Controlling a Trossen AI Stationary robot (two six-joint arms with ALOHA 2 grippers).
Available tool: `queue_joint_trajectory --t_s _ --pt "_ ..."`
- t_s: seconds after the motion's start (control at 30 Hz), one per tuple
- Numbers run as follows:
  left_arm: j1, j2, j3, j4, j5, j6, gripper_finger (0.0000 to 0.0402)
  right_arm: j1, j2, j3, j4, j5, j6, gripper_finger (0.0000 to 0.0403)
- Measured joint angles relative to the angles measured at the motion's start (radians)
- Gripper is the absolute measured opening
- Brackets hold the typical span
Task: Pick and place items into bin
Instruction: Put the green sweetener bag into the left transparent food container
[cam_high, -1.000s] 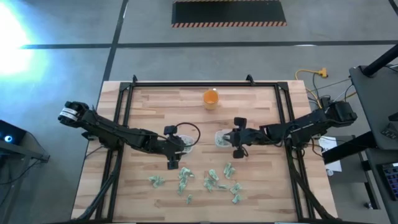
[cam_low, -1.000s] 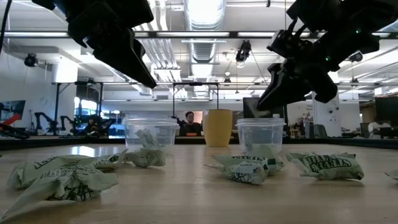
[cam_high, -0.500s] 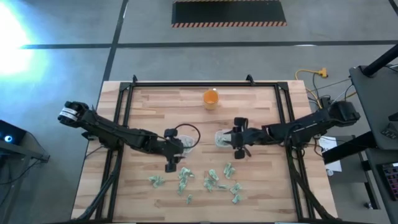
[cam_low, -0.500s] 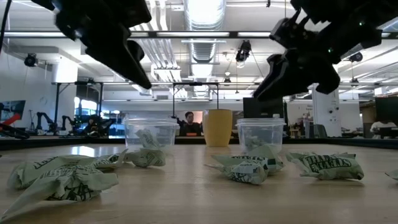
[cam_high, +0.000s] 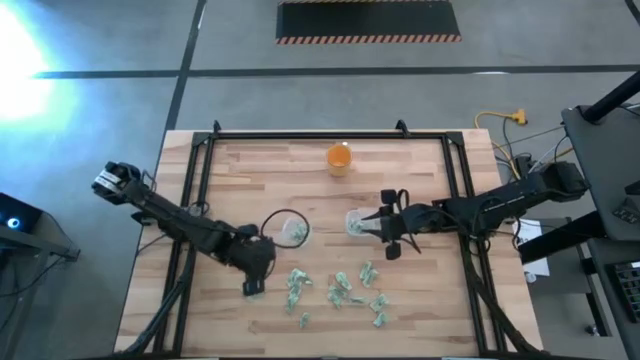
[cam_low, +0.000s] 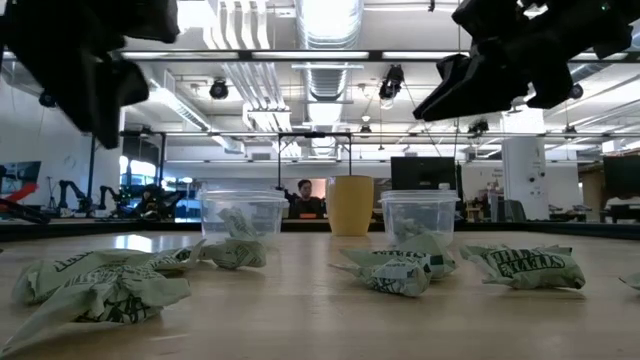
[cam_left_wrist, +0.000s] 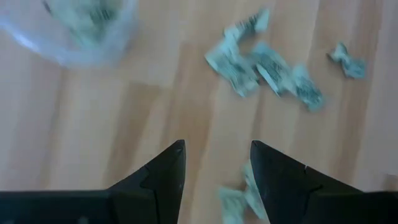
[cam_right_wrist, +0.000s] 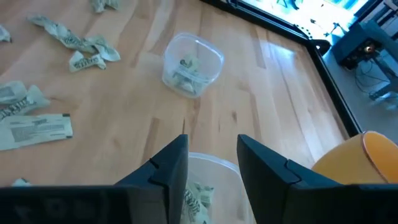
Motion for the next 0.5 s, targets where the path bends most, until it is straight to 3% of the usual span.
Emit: queue_joint_trajectory --t_s 0.33,0.5 --pt "-0.166 0.002 -0.008 -0.008 0.004 -0.307 0.0164 0.002 0.001 -0.012 0.0 -0.009 0.011 0.0121" --pt "-0.215 0.044 -0.017 -0.007 0.002 -0.381 0.0164 0.002 0.001 -0.012 0.001 -0.02 0.011 0.0122"
